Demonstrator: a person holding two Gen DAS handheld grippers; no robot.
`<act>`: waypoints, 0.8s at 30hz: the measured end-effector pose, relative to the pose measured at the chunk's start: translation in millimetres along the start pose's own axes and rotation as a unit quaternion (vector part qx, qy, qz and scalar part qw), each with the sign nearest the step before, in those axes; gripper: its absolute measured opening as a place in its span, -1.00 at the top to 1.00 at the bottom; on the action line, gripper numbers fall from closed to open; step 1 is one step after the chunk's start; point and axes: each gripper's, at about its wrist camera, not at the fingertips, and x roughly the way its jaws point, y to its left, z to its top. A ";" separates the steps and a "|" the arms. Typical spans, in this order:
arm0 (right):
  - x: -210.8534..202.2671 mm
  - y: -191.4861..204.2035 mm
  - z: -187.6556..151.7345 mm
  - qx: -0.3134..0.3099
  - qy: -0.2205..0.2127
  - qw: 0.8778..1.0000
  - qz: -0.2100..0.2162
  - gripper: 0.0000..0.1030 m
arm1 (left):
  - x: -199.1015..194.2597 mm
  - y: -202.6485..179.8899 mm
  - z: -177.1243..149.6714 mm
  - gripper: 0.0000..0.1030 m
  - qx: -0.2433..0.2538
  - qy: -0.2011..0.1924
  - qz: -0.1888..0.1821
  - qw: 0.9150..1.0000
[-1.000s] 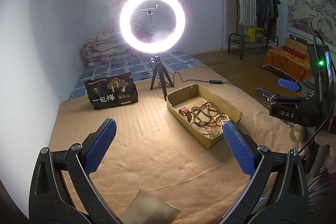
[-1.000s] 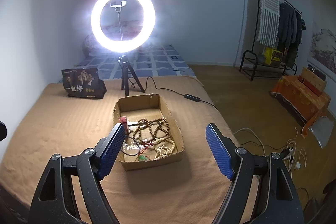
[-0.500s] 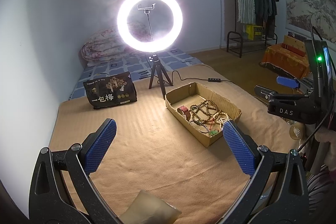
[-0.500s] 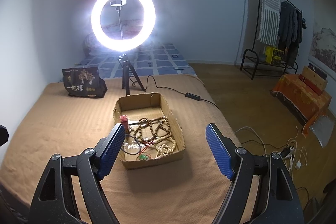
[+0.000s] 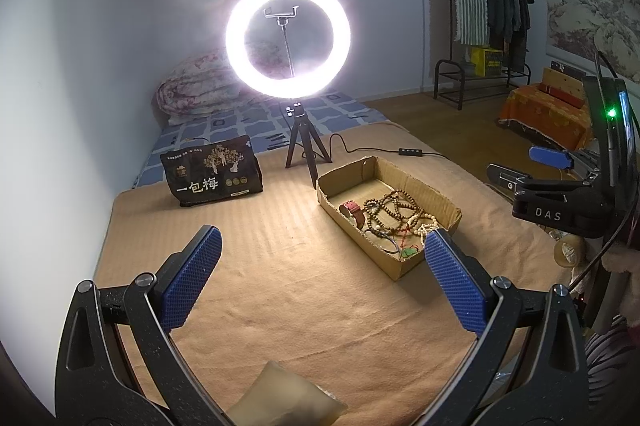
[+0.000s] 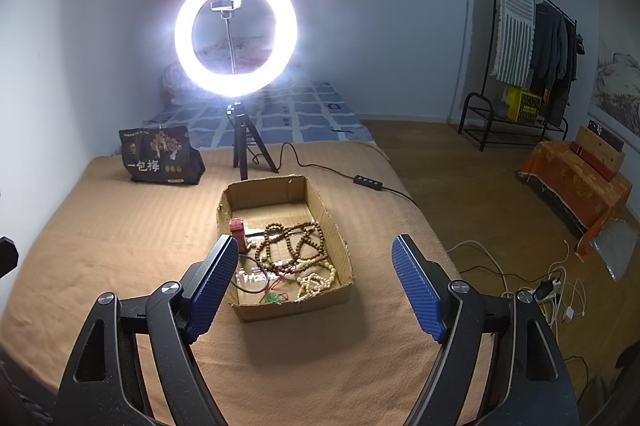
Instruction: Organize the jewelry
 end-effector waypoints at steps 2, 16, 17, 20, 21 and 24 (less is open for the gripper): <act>0.2 0.4 -0.2 0.000 0.001 1.000 0.001 -0.54 | 0.5 1.4 -0.4 -1.00 -0.003 0.002 0.000 1.000; 0.6 1.0 -1.3 -0.005 0.001 1.000 0.001 -0.54 | 2.2 0.4 -3.2 -1.00 -0.008 0.008 0.001 1.000; 0.5 1.2 -1.2 -0.005 0.001 1.000 0.001 -0.54 | 1.9 0.7 -3.7 -1.00 -0.008 0.008 0.001 1.000; 0.6 1.2 -1.3 -0.004 0.001 1.000 0.001 -0.54 | 1.9 0.8 -4.2 -1.00 -0.007 0.007 0.001 1.000; 0.5 1.3 -1.2 -0.005 0.001 1.000 0.001 -0.54 | 2.2 0.8 -3.8 -1.00 -0.007 0.007 0.001 1.000; 0.5 1.6 -1.4 -0.005 0.001 1.000 0.001 -0.54 | 1.5 0.6 -3.5 -1.00 -0.005 0.006 0.001 1.000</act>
